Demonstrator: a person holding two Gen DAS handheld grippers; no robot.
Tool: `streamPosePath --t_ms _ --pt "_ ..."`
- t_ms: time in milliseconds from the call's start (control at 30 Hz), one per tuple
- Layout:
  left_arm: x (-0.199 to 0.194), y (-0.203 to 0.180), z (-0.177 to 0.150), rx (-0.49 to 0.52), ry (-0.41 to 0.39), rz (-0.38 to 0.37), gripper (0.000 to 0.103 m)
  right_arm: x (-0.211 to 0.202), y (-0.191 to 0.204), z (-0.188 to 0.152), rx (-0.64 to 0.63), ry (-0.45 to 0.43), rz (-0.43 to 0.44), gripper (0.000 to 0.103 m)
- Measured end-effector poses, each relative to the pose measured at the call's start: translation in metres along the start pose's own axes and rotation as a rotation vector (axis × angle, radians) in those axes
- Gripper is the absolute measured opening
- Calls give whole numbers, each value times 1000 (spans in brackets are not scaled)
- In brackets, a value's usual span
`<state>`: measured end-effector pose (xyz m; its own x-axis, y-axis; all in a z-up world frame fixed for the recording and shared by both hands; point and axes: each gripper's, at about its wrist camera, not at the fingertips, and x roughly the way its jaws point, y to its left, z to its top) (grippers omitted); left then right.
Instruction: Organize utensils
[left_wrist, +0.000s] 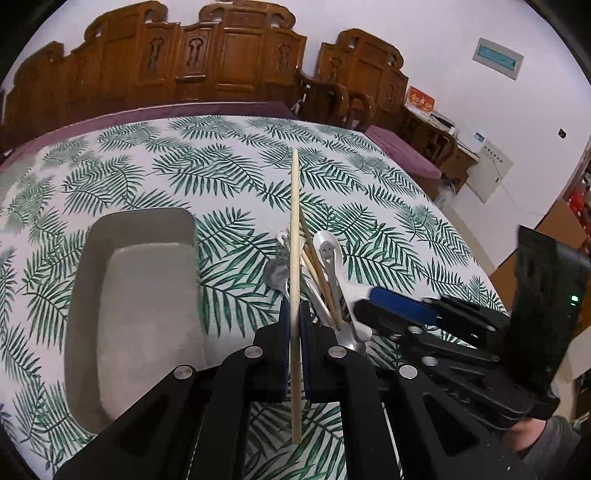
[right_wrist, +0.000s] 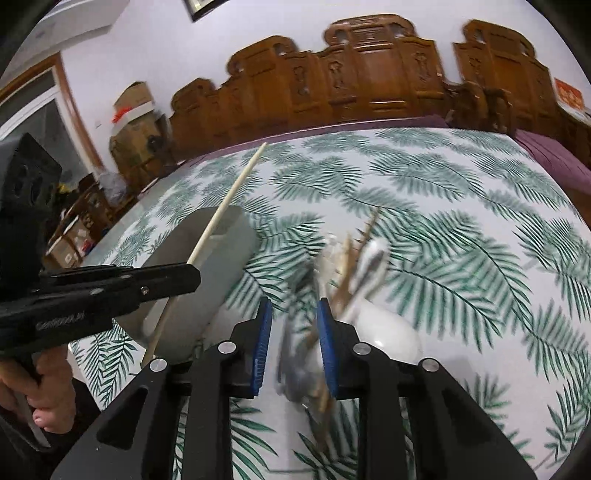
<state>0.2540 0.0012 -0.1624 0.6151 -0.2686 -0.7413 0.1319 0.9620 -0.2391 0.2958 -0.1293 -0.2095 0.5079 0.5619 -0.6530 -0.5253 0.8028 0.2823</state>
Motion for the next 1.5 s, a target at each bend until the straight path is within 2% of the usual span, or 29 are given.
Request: streamPosePath --t_ms 233,467,633,767,867,933,1100,1500 --pt "-5 12 -2 -1 -17 -4 4 42 16 5 -51 96 -7 25" --pt "-11 19 -1 -17 -26 -26 4 72 26 4 -120 161 -88 21" --pt "-14 19 -1 -8 -35 -15 4 83 31 3 -163 181 -169 20" --pt "-19 23 -1 -14 -45 -8 4 90 29 1 -170 198 -202 20" --pt "-21 27 -1 -18 -49 -2 4 92 30 2 -176 198 -208 15" --pt "-24 31 0 -13 -56 14 4 92 30 2 -180 196 -224 7" --pt "-26 47 0 -27 -44 40 4 89 28 3 -154 187 -190 2" --pt "-11 95 -7 -74 29 129 4 58 36 16 -123 78 -123 2"
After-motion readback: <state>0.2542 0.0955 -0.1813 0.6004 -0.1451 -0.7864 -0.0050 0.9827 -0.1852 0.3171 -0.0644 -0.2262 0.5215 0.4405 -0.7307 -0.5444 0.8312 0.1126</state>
